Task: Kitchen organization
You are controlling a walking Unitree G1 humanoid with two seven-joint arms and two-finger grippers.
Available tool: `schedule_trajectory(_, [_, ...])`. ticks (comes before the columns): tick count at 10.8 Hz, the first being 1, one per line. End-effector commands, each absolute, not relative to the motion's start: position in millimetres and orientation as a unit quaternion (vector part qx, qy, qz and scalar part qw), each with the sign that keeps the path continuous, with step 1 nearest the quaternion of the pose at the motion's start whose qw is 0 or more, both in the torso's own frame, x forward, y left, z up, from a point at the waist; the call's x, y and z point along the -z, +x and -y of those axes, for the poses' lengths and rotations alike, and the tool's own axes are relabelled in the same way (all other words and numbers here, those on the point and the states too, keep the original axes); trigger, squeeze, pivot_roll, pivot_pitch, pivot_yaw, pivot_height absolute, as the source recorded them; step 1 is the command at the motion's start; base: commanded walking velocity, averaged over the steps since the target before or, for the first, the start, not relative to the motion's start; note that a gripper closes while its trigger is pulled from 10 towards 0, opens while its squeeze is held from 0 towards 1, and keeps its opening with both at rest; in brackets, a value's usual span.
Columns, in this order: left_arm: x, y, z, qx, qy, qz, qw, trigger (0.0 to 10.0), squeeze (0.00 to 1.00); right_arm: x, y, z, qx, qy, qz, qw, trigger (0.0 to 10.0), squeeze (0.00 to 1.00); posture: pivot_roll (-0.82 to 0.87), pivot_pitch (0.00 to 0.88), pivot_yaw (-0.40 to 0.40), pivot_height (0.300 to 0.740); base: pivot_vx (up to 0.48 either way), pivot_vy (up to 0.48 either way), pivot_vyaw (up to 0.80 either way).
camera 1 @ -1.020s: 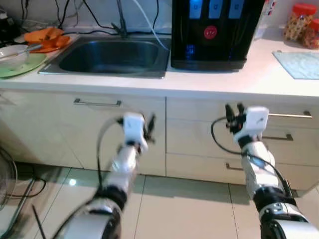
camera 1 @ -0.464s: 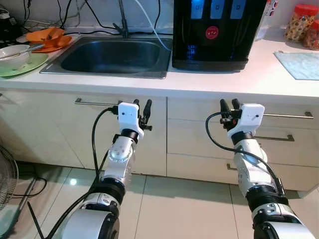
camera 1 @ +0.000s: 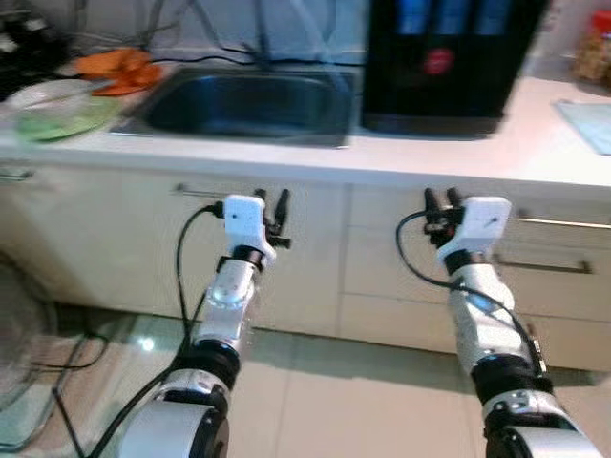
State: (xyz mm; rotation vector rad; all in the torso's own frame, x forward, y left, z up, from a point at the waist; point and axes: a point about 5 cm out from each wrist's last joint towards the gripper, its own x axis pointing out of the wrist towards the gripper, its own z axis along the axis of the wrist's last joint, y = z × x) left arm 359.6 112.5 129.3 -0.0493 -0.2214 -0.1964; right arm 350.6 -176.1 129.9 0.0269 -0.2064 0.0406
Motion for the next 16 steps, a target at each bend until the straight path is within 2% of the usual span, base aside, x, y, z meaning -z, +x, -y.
schedule_trajectory(1, [-131,360,-112,0.096,-0.027,0.111,0.989,10.0,0.0,-130,348,182,-0.011,0.014,0.103,0.995,10.0,0.0,-0.03,0.0,0.063,0.74,0.0,0.469,0.0])
schedule_trajectory(11, [-135,360,-117,0.09,-0.018,0.112,0.989,10.0,0.0,-125,343,173,-0.013,0.037,0.092,0.995,10.0,0.0,-0.01,0.014,0.075,0.74,0.0,0.454,0.0])
schedule_trajectory(16, [-132,358,-114,0.086,-0.002,0.103,0.991,10.0,0.0,-125,343,170,-0.024,0.029,0.088,0.995,10.0,0.0,-0.01,0.017,0.075,0.74,0.0,0.0,0.0])
